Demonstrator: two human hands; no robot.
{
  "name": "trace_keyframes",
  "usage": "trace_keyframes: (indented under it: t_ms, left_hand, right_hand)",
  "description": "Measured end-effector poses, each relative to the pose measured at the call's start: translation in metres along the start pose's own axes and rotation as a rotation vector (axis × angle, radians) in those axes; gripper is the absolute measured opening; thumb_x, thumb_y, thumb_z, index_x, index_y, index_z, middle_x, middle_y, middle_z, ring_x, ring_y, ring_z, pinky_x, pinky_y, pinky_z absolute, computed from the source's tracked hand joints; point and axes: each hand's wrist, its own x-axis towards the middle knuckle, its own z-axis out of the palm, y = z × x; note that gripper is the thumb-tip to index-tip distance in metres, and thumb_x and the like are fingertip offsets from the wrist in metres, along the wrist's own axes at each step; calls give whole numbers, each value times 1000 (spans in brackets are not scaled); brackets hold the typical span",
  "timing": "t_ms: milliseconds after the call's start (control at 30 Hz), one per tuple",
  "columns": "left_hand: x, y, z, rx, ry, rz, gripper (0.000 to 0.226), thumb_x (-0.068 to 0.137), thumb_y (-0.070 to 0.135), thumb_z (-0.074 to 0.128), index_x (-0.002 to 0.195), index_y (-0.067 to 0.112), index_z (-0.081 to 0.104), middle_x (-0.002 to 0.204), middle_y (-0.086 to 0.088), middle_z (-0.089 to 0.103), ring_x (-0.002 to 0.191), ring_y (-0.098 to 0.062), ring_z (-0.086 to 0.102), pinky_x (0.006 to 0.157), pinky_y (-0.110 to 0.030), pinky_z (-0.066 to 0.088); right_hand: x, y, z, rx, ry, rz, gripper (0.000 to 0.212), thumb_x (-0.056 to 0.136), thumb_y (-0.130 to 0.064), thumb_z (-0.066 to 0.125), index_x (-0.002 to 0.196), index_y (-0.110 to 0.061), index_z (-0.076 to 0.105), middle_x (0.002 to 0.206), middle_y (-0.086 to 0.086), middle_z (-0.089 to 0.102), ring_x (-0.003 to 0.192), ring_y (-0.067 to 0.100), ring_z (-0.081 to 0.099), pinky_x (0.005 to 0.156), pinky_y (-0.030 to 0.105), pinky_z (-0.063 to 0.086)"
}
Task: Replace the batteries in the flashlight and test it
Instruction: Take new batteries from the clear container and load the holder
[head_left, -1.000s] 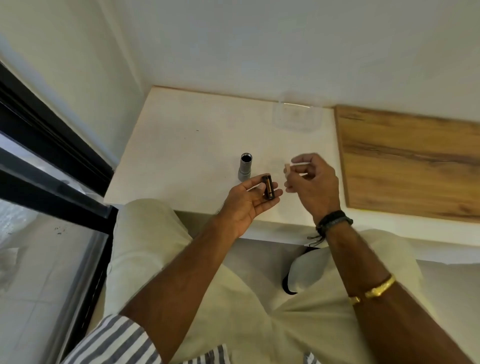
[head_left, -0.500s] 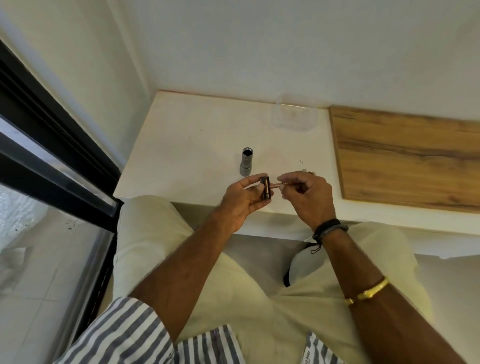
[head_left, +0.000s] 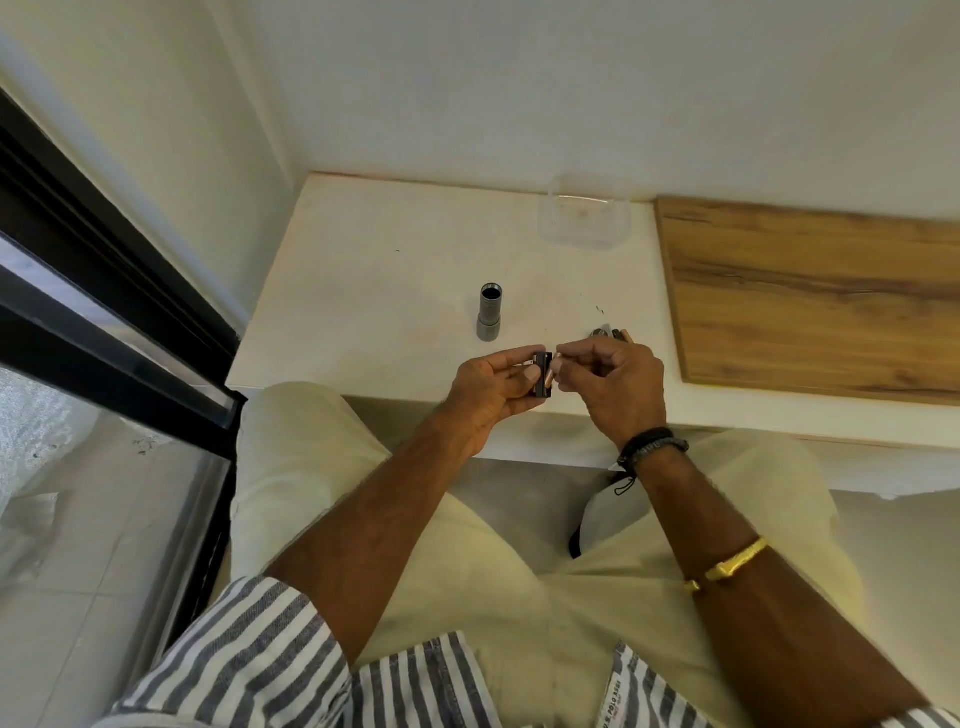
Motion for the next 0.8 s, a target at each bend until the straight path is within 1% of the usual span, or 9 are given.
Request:
trace_keyframes:
  t_ms: [100,167,267,400,500,567,667,700,800]
  left_hand:
    - [1,-1,0,1,28,0,31,93,2,63,123,5,64,113,-18,72,101,-31,71,81,-36,60]
    - [1,-2,0,6,56,4,28,92,3,64,121,5,65,110,-17,72,99,-30,72,80,-37,61]
    - [1,-2,0,-13,66,8,23,91,3,65,114,7,69,108,-15,73,98,-29,72,79,-37,61]
    - [-1,-1,0,-52,53,12,23,91,4,65,114,5,69,110,-16,73,100,-30,72,79,-37,61]
    - [0,1,-1,-130,65,22,21,92,2,63,113,4,68,107,-14,74,99,-27,72,77,-33,61]
    - [2,3,-4,-148,62,28,21,93,1,62,112,5,68,107,-12,74,99,-26,72,77,-33,60]
    - [3,6,-5,-120,62,30,25,92,1,63,117,3,67,111,-15,73,100,-29,72,80,-35,60]
    - [3,7,-5,-91,68,28,27,92,1,63,119,3,66,111,-15,73,99,-29,72,80,-36,60]
    - [5,10,-6,9,83,13,37,90,2,67,127,5,61,113,-16,72,97,-28,73,82,-38,61]
  right_hand:
    - [-2,-1,5,-23,-10,-36,16,87,-10,77,103,-9,79,81,-4,74,74,8,73,70,14,59]
    - [-3,1,8,-32,-10,-50,16,88,-10,77,104,-9,79,80,-9,72,75,5,71,72,15,59]
    - [-4,5,11,-52,9,-83,17,87,-11,77,104,-11,79,86,-4,75,78,2,69,77,14,57]
    - [-7,7,16,-107,45,-162,18,87,-7,77,105,-9,79,94,1,74,83,-2,64,79,1,46]
    - [-12,9,22,-128,21,-207,19,88,-6,75,106,-10,79,97,4,74,85,-6,61,79,1,46]
    - [-13,10,25,-148,19,-229,19,88,-7,75,107,-11,79,98,5,74,84,-3,61,79,3,47]
    - [-11,7,25,-142,34,-190,21,88,-13,76,110,-15,78,96,0,75,83,5,66,80,16,56]
    - [-11,6,24,-131,29,-160,25,88,-15,76,113,-17,76,94,-4,74,81,3,66,78,18,58]
    - [-9,3,23,-132,-62,-99,46,87,-24,77,130,-27,61,96,-12,65,79,-1,64,69,11,56]
